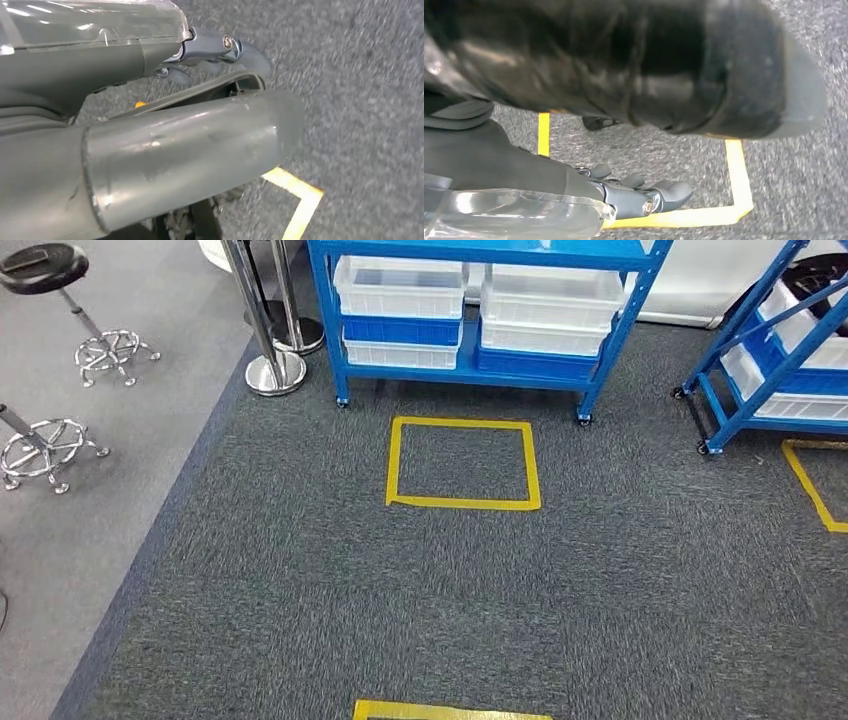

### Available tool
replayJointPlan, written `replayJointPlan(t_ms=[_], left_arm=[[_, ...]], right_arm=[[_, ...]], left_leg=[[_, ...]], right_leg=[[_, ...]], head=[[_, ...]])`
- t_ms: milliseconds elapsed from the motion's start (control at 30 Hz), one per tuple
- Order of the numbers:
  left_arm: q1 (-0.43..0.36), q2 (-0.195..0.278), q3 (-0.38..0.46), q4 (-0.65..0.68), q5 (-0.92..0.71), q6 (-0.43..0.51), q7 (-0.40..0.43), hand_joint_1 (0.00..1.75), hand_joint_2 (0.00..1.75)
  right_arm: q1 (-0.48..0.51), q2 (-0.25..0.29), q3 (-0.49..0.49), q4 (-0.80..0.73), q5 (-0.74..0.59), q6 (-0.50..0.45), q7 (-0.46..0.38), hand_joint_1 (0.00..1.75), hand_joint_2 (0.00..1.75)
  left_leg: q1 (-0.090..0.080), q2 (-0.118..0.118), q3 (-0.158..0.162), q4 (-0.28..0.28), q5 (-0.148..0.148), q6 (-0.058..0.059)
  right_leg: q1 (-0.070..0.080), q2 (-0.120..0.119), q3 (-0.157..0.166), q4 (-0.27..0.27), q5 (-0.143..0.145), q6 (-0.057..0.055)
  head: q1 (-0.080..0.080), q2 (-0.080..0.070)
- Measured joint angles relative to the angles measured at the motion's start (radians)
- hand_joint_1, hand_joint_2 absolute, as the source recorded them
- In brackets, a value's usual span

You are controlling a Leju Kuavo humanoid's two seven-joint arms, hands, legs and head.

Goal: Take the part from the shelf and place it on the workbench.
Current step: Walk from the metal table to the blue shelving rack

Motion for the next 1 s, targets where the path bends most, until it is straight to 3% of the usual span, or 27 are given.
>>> replayJointPlan(t_ms=[67,100,200,267,300,367,433,500,567,667,700,867,967,1000], left_arm=[[0.003,0.000,-0.002,0.000,-0.001,0.000,0.002,0.00,0.00],[0.003,0.001,-0.002,0.000,-0.002,0.000,0.004,0.00,0.00],[0.003,0.001,-0.002,0.000,-0.004,0.001,0.007,0.00,0.00],[0.004,0.001,-0.002,0.000,-0.005,0.002,0.010,0.00,0.00],[0.005,0.001,-0.003,0.000,-0.006,0.003,0.011,0.00,0.00],[0.005,0.001,-0.003,0.000,-0.006,0.003,0.013,0.00,0.00],[0.002,0.000,-0.003,0.000,-0.007,0.004,0.013,0.00,0.00],[-0.001,-0.001,-0.004,0.000,-0.006,0.004,0.013,0.00,0.00],[-0.002,-0.001,-0.004,0.000,-0.006,0.004,0.011,0.00,0.00],[-0.003,-0.002,-0.004,0.000,-0.006,0.006,0.012,0.00,0.00],[-0.004,-0.002,-0.004,0.000,-0.006,0.007,0.012,0.00,0.00],[-0.003,-0.003,-0.004,0.000,-0.006,0.007,0.012,0.00,0.00],[-0.001,-0.003,-0.004,0.000,-0.004,0.008,0.011,0.00,0.00],[0.002,-0.002,-0.004,0.000,-0.002,0.009,0.011,0.00,0.00]], right_arm=[[-0.002,0.000,0.000,0.000,0.001,0.000,0.000,0.00,0.00],[-0.002,0.000,-0.001,0.000,0.001,0.000,0.000,0.00,0.00],[0.000,0.000,-0.002,0.000,0.002,-0.001,0.002,0.00,0.00],[0.003,0.000,-0.002,0.000,0.003,-0.001,0.003,0.00,0.00],[0.004,0.000,-0.002,0.000,0.003,-0.001,0.003,0.00,0.00],[0.009,0.000,-0.002,0.000,0.003,-0.002,0.004,0.00,0.00],[0.011,-0.001,-0.003,0.000,0.003,-0.002,0.004,0.00,0.00],[0.010,-0.001,-0.003,0.000,0.003,-0.002,0.004,0.00,0.00],[0.010,-0.001,-0.003,0.000,0.003,-0.002,0.004,0.00,0.00],[0.011,-0.001,-0.003,0.000,0.003,-0.002,0.004,0.00,0.00],[0.011,-0.001,-0.003,0.000,0.003,-0.002,0.004,0.00,0.00],[0.009,-0.001,-0.003,0.000,0.003,-0.002,0.004,0.00,0.00],[0.007,-0.001,-0.003,0.000,0.003,-0.002,0.004,0.00,0.00],[0.007,-0.001,-0.003,0.000,0.003,-0.002,0.004,0.00,0.00]], left_leg=[[0.001,-0.001,0.019,-0.014,-0.007,0.013],[0.002,-0.001,0.032,-0.019,-0.011,0.018],[0.000,-0.001,0.062,-0.027,-0.034,0.025],[-0.001,-0.003,0.092,-0.027,-0.057,0.024],[-0.002,-0.004,0.111,-0.028,-0.071,0.023],[-0.002,-0.005,0.145,-0.029,-0.099,0.019],[-0.001,-0.006,0.164,-0.037,-0.120,0.010],[0.000,-0.005,0.183,-0.046,-0.122,-0.002],[0.003,-0.002,0.182,-0.010,-0.108,-0.011],[0.005,-0.001,0.105,0.133,-0.098,-0.019],[0.005,-0.001,0.088,0.159,-0.102,-0.020],[0.006,-0.001,0.070,0.181,-0.113,-0.021],[0.009,-0.001,-0.012,0.237,-0.187,-0.027],[0.009,0.001,-0.042,0.196,-0.147,-0.027]], right_leg=[[-0.002,0.000,-0.012,0.037,-0.002,0.008],[-0.003,0.000,-0.038,0.081,-0.011,0.011],[-0.006,0.000,-0.170,0.253,-0.061,0.018],[-0.006,0.000,-0.226,0.275,-0.063,0.018],[-0.006,0.000,-0.234,0.244,-0.035,0.016],[0.000,0.001,-0.229,0.138,0.071,0.004],[0.011,0.001,-0.221,0.072,0.136,-0.010],[0.017,0.001,-0.207,0.052,0.130,-0.022],[0.013,0.003,-0.172,0.030,0.121,-0.034],[0.008,0.001,-0.122,0.011,0.100,-0.047],[0.008,0.000,-0.117,0.010,0.096,-0.049],[0.008,0.000,-0.111,0.009,0.091,-0.049],[0.006,0.004,-0.074,0.008,0.061,-0.049],[0.004,0.008,-0.040,0.010,0.030,-0.042]], head=[[0.000,0.000],[0.001,0.000],[0.001,0.000],[0.001,0.000],[0.001,0.000],[0.001,0.000],[0.000,0.000],[0.000,0.000],[0.000,0.000],[0.000,0.000],[0.000,0.000],[0.001,0.000],[0.001,0.000],[0.000,0.000]])
